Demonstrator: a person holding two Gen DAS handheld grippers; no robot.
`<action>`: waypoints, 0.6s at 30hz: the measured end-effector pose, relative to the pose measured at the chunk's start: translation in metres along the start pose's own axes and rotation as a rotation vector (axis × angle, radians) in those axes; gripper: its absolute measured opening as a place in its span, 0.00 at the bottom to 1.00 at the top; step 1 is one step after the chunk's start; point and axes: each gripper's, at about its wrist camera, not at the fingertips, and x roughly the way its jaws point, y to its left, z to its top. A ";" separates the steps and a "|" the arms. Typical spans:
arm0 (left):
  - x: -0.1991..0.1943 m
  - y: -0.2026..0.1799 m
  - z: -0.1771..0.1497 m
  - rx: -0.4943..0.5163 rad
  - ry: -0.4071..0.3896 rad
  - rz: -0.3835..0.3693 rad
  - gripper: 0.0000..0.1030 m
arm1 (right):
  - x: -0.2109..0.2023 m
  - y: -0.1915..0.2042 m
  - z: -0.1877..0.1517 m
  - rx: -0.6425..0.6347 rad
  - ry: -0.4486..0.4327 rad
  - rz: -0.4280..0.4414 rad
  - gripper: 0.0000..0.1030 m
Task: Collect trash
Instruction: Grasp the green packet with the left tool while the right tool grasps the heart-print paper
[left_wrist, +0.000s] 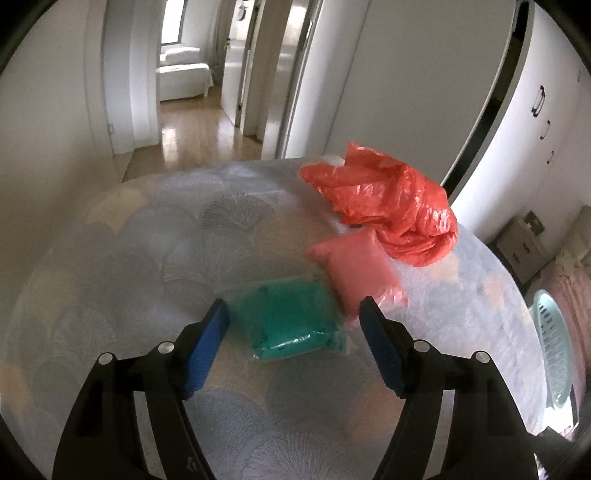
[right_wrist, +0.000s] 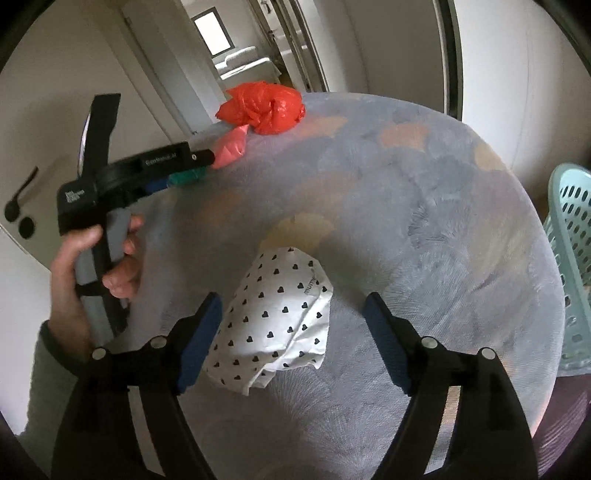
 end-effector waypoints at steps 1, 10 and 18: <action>-0.001 0.005 -0.001 -0.003 -0.005 -0.014 0.67 | 0.001 0.003 -0.001 -0.006 -0.002 -0.010 0.76; -0.009 0.031 -0.004 -0.094 -0.063 -0.005 0.65 | 0.010 0.011 0.004 -0.022 0.005 -0.063 0.78; -0.001 0.007 -0.002 0.022 -0.022 0.077 0.63 | 0.012 0.021 0.001 -0.068 -0.008 -0.135 0.65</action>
